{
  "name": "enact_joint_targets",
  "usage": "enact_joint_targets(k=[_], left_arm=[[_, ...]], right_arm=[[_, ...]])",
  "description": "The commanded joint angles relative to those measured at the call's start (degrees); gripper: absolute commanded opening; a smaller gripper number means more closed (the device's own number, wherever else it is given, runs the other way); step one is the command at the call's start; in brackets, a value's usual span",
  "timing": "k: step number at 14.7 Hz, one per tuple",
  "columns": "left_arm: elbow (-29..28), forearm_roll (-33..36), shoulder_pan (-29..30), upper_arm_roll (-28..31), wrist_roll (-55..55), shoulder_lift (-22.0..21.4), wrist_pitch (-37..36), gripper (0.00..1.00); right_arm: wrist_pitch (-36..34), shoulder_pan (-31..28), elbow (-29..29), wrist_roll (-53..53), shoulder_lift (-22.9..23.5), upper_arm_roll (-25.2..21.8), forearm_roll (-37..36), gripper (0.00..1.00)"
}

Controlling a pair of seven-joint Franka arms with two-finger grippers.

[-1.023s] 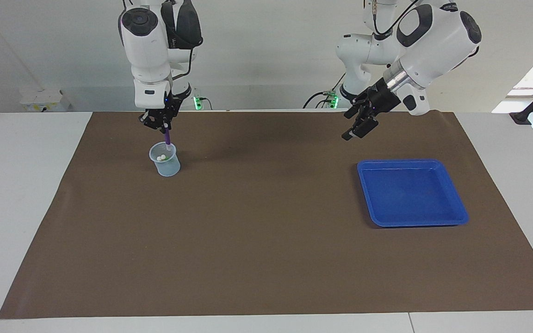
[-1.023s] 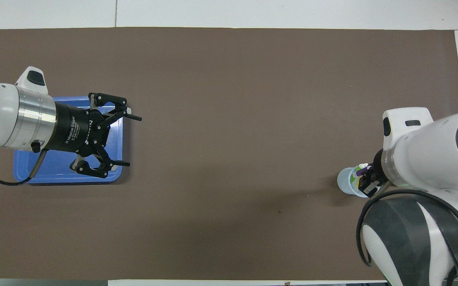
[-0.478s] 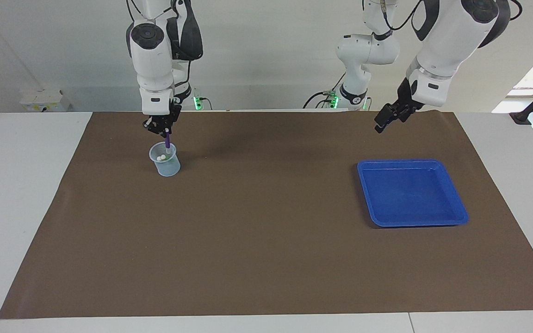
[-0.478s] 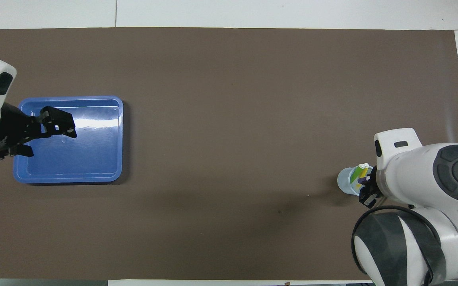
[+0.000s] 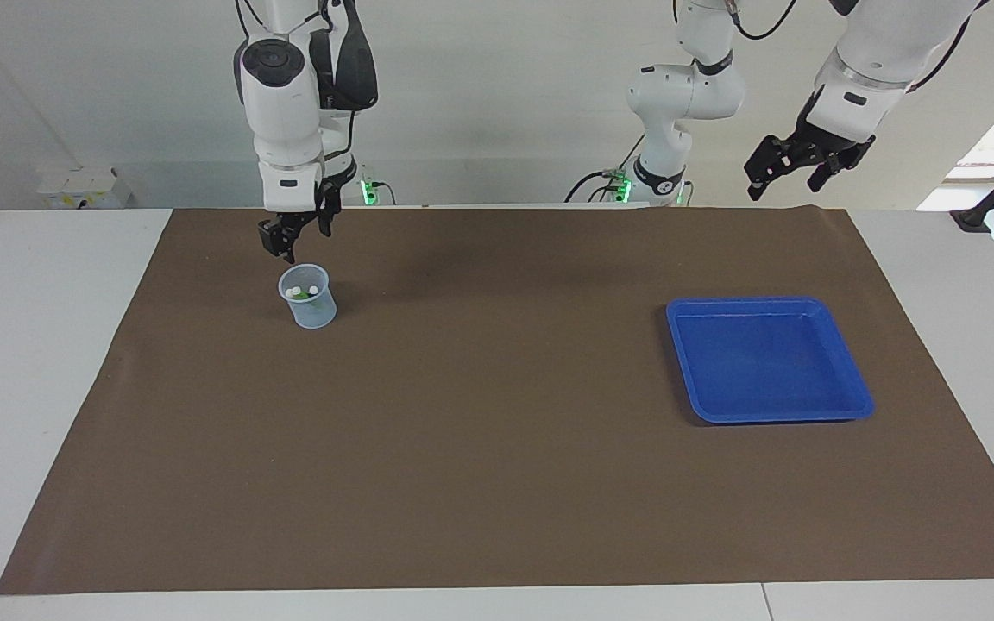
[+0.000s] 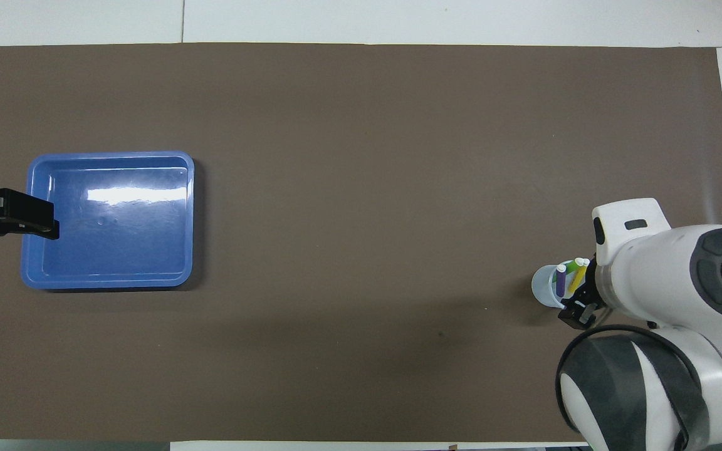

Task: Transfer and insert pens with both arms
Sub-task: 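Insert the purple pen into the cup with the right gripper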

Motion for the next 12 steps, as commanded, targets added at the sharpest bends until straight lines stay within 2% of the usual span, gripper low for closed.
enact_joint_targets(k=[1,3,6,7,9,11,12], left_arm=[[2.0,1.3,-0.2,-0.6,2.8,0.8,-2.0,1.0],[1.2,1.3,-0.5,-0.6,3.1,0.9,-1.5,1.0],[1.1,0.6,-0.5,-0.6,3.8,1.8,0.6,1.0],[1.1,-0.2,-0.4,-0.6,3.2,1.9,1.4,1.0],[1.3,-4.4,-0.1,0.0,0.4,1.9,2.1,1.0],[1.1,-4.0,-0.2,0.0,0.0,1.8,2.2,1.0],[0.7,-4.0,-0.2,0.0,0.0,1.5,2.5,1.0]], right_arm=[[-2.2,-1.3,6.1,0.8,2.9,0.7,1.3,1.0],[-5.2,-1.7,10.4,3.6,4.8,0.4,6.3,1.0],[-10.0,-2.6,16.4,20.4,6.7,0.5,7.4,1.0],[-15.1,-2.7,20.4,22.8,7.3,0.4,8.4,1.0],[-25.0,-3.0,30.6,25.0,12.1,-0.1,7.4,1.0],[-31.0,-6.8,38.7,25.4,15.3,-0.6,6.9,1.0],[-32.5,-7.8,40.7,25.4,15.6,-0.7,5.7,1.0]])
